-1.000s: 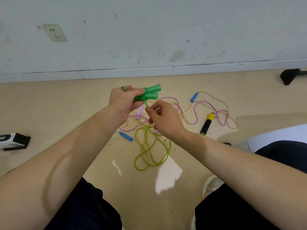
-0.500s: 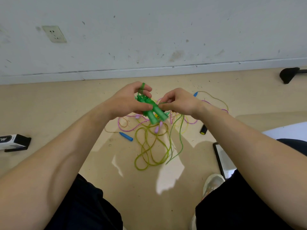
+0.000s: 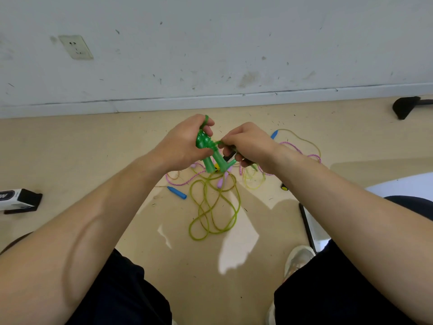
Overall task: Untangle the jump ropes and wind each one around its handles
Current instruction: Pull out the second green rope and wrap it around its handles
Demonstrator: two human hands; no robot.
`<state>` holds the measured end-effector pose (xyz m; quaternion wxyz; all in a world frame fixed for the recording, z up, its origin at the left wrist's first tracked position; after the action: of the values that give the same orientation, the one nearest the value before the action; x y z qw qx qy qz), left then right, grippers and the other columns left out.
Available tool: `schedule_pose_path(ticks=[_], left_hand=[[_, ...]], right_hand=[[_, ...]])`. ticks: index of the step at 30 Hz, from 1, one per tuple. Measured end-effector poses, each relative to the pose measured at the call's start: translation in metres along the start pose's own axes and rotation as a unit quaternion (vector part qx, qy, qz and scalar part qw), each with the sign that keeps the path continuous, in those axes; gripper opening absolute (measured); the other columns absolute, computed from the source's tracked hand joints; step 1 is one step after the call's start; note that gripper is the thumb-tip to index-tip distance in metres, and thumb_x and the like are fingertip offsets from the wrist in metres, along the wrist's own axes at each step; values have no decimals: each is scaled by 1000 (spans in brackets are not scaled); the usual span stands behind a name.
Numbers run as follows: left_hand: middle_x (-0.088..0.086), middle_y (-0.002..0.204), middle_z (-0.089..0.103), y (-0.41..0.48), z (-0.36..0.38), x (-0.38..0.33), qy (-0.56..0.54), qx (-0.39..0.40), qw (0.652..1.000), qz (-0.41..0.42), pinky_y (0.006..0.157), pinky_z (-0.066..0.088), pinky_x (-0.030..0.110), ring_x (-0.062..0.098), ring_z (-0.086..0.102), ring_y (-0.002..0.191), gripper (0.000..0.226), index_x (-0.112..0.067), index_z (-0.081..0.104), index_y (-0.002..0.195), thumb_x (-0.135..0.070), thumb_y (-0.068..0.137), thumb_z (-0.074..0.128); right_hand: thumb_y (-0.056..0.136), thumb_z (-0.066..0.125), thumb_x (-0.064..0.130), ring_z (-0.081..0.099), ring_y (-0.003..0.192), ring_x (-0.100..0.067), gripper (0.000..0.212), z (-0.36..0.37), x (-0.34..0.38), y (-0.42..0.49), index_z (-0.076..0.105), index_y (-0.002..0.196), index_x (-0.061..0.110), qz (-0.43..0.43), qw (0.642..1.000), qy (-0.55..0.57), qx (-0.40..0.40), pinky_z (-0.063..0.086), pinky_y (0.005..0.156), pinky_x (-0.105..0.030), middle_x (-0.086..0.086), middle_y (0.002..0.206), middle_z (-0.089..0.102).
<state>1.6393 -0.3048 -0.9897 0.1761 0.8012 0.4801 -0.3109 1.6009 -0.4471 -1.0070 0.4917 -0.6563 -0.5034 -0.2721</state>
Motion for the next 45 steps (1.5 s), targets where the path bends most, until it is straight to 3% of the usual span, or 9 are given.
schedule_pose_path(ticks=[8,18,22,25,29,34,39,42,45], left_hand=[[-5,108,55,-6,-9,16,-198,-200,956,-87,74,59,29,15,61,93,54,-12,51,128,-5,82,78],[16,113,53,-11,8,33,-560,-141,768,-278,63,63,38,36,70,89,20,6,51,116,6,96,50],[20,121,56,-9,4,38,-540,-138,788,-262,72,63,39,32,74,91,50,12,50,124,-12,89,74],[17,126,55,-12,2,43,-516,-150,803,-258,73,62,35,31,73,100,76,14,39,139,-8,80,82],[19,118,60,-11,-2,45,-527,-161,789,-270,64,62,32,30,75,89,43,9,56,119,-1,83,77],[23,115,65,-14,-1,43,-580,-161,746,-284,71,62,34,36,75,88,34,14,61,115,-2,87,72],[20,118,66,-11,1,41,-625,-118,723,-269,71,60,29,32,74,93,31,7,62,119,-8,92,68],[18,117,70,-10,3,29,-609,-39,752,-247,80,61,31,31,73,99,26,3,66,115,-11,94,64],[16,109,73,-8,-4,21,-526,-14,822,-218,78,61,32,30,74,93,20,-1,67,110,-8,92,66]], right_hand=[[100,49,11,59,51,-10,31,27,2,-27,66,124,20,-68,978,164,-109,51,53,-30,-3,80,70],[100,54,17,58,59,-2,27,35,4,-31,71,121,19,-161,975,2,-156,53,69,-27,5,80,70],[100,53,17,63,71,-15,31,46,7,-33,67,128,18,-192,971,-50,-133,55,79,-36,-1,87,73],[100,48,15,59,73,-29,31,57,12,-32,62,128,16,-258,946,-150,-126,51,70,-46,-10,80,67],[95,48,8,58,73,-34,56,66,13,-31,40,149,18,-294,884,-342,-121,48,56,-41,-8,94,61],[79,73,7,52,46,-27,33,56,31,-45,70,112,8,-389,778,-432,-240,22,42,-24,-3,72,61],[101,51,28,55,57,-5,23,47,10,-21,70,100,16,-200,970,-109,-85,47,58,-28,6,72,65],[101,51,41,49,52,-4,39,43,-11,-5,72,80,16,-98,988,-117,23,39,56,-22,8,60,57],[92,60,55,37,44,-8,54,16,-22,8,60,62,10,-46,990,-130,16,31,47,-21,7,54,48]])
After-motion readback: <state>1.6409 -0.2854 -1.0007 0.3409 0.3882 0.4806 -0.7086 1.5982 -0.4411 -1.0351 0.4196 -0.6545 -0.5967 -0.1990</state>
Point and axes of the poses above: each hand's wrist, its own y-axis towards the middle knuckle, its own z-axis out of the palm, x = y × z, the point moved 8 cm from there along y, towards the middle knuckle
